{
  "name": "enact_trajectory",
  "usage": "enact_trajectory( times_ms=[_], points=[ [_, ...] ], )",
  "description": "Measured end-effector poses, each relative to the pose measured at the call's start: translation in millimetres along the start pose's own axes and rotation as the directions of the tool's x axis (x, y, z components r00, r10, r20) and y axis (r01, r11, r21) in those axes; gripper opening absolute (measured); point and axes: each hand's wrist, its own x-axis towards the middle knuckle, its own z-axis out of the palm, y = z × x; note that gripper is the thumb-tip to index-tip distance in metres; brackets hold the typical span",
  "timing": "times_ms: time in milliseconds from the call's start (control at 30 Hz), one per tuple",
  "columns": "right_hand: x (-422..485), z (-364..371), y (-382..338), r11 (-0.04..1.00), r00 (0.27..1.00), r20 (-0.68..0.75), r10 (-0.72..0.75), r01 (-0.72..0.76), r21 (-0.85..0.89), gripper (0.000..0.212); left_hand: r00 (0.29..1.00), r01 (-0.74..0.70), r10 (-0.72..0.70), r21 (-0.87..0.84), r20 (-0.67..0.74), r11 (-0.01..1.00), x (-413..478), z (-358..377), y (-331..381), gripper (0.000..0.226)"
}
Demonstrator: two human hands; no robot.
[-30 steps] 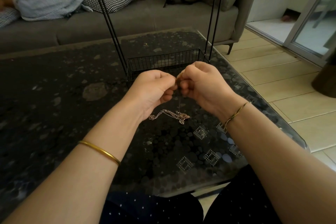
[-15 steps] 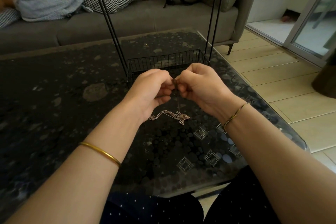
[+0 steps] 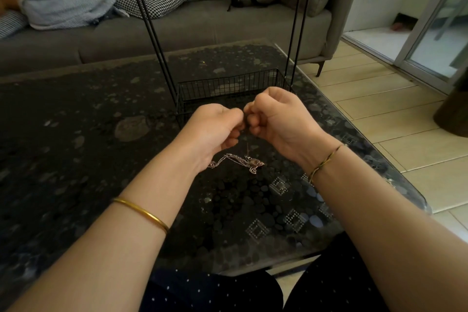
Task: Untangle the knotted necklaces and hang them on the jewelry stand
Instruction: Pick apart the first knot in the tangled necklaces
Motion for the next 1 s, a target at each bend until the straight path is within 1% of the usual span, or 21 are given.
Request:
enact_trajectory(
  times_ms=[67, 100, 233, 333, 467, 600, 767, 900, 1000],
  points=[
    [-0.5, -0.7, 1.0, 0.993, 0.999, -0.028, -0.032, 0.029, -0.118, 0.023, 0.997, -0.077, 0.078, 0.141, -0.001, 0.987, 1.2, -1.6, -3.0, 0.014],
    [-0.5, -0.6, 1.3, 0.987, 0.998, -0.037, -0.041, 0.035, -0.157, 0.021, 0.994, -0.104, 0.105, 0.175, 0.006, 0.979, 0.9, -2.3, -3.4, 0.012],
    [0.3, -0.8, 1.6, 0.970, 0.998, -0.045, -0.045, 0.033, -0.239, 0.016, 0.987, -0.157, 0.158, 0.235, 0.016, 0.959, -1.1, -4.1, -3.2, 0.017],
    [-0.4, -2.2, 0.3, 0.960, 0.999, -0.021, -0.037, 0.029, -0.279, 0.017, 0.992, -0.124, 0.126, 0.169, 0.002, 0.978, -1.1, -6.0, -2.6, 0.017],
    [-3.0, -3.6, -2.7, 0.954, 0.999, 0.043, 0.027, -0.013, -0.300, 0.017, 1.000, -0.020, 0.020, -0.025, -0.003, 0.999, -2.0, -6.7, 1.5, 0.015],
    [-3.7, -3.3, -3.4, 0.937, 0.993, 0.092, 0.070, -0.034, -0.349, 0.017, 1.000, 0.027, -0.027, -0.093, 0.002, 0.995, -1.8, -6.0, 2.5, 0.015],
    [-3.4, -4.6, -6.2, 0.920, 0.994, 0.068, 0.084, -0.051, -0.388, 0.013, 1.000, 0.015, -0.015, -0.034, -0.012, 0.999, -0.9, -4.1, 0.9, 0.014],
    [-4.8, -5.4, -6.3, 0.905, 0.998, 0.049, 0.045, -0.020, -0.424, 0.016, 0.998, -0.052, 0.055, 0.091, -0.033, 0.994, 0.5, -3.1, -1.1, 0.013],
    [-4.5, -5.4, -5.7, 0.895, 1.000, 0.022, 0.011, 0.000, -0.445, 0.015, 0.996, -0.088, 0.092, 0.144, -0.019, 0.986, 0.7, -3.6, -2.7, 0.012]
  ],
)
